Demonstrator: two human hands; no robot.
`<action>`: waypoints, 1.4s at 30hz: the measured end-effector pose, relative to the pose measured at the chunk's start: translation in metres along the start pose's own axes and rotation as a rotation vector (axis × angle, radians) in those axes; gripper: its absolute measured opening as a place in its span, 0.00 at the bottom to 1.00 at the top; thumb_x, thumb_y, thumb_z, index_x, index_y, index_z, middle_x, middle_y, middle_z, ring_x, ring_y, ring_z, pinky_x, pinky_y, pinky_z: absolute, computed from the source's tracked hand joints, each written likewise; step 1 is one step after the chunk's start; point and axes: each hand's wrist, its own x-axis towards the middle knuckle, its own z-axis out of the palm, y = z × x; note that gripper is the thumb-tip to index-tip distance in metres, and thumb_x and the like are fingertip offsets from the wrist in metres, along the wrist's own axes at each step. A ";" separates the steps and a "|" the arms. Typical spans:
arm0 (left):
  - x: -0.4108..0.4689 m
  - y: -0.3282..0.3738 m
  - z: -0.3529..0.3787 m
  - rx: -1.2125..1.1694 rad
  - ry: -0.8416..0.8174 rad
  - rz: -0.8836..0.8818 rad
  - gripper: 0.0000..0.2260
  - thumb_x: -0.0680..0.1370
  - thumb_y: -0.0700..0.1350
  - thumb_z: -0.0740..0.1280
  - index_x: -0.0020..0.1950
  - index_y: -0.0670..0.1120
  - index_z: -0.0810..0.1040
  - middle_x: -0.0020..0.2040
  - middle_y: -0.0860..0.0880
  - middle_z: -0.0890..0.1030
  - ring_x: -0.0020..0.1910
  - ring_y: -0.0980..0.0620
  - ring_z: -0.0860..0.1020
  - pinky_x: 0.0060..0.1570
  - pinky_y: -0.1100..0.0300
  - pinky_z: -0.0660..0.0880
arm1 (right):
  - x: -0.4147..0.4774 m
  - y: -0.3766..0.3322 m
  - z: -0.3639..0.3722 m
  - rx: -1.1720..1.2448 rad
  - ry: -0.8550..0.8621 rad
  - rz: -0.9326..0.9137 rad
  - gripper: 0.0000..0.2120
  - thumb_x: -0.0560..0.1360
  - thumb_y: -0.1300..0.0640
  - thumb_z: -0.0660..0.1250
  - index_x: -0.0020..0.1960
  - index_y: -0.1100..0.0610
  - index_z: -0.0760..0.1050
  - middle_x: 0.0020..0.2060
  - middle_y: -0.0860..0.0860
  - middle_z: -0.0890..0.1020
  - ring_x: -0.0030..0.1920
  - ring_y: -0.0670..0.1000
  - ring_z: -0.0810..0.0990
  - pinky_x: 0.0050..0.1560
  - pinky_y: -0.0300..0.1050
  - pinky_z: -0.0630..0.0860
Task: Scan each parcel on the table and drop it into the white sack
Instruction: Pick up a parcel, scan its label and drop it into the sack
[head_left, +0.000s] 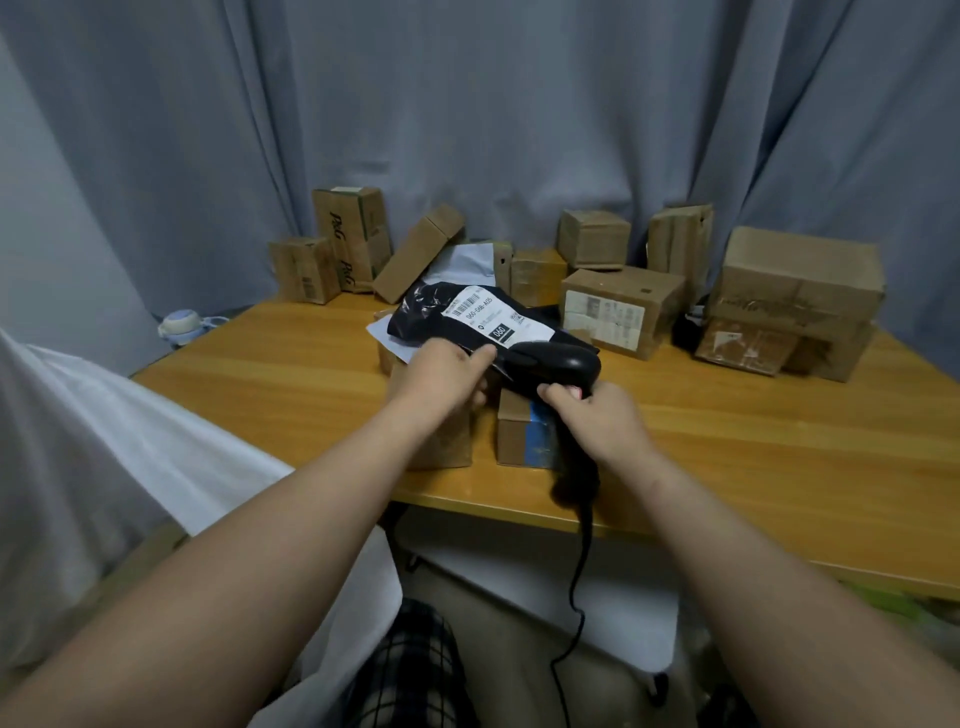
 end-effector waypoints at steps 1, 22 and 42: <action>-0.005 0.008 0.004 -0.156 -0.097 -0.121 0.16 0.80 0.55 0.62 0.43 0.44 0.78 0.33 0.48 0.79 0.20 0.56 0.70 0.26 0.65 0.66 | -0.001 0.003 0.003 0.024 0.034 -0.010 0.11 0.73 0.44 0.68 0.38 0.51 0.75 0.36 0.48 0.80 0.43 0.52 0.79 0.46 0.48 0.75; 0.005 0.022 -0.008 -0.896 0.089 0.079 0.07 0.80 0.37 0.64 0.42 0.43 0.76 0.38 0.48 0.81 0.38 0.54 0.81 0.43 0.68 0.79 | -0.028 -0.019 -0.038 0.516 0.195 -0.199 0.12 0.74 0.58 0.72 0.34 0.56 0.74 0.27 0.49 0.76 0.32 0.51 0.77 0.38 0.48 0.74; 0.002 0.027 -0.006 -0.978 0.123 -0.028 0.05 0.81 0.40 0.64 0.52 0.41 0.78 0.48 0.44 0.83 0.45 0.52 0.83 0.42 0.66 0.80 | -0.060 -0.028 -0.026 0.454 0.278 -0.339 0.10 0.75 0.58 0.70 0.35 0.54 0.76 0.28 0.49 0.79 0.32 0.51 0.81 0.37 0.53 0.81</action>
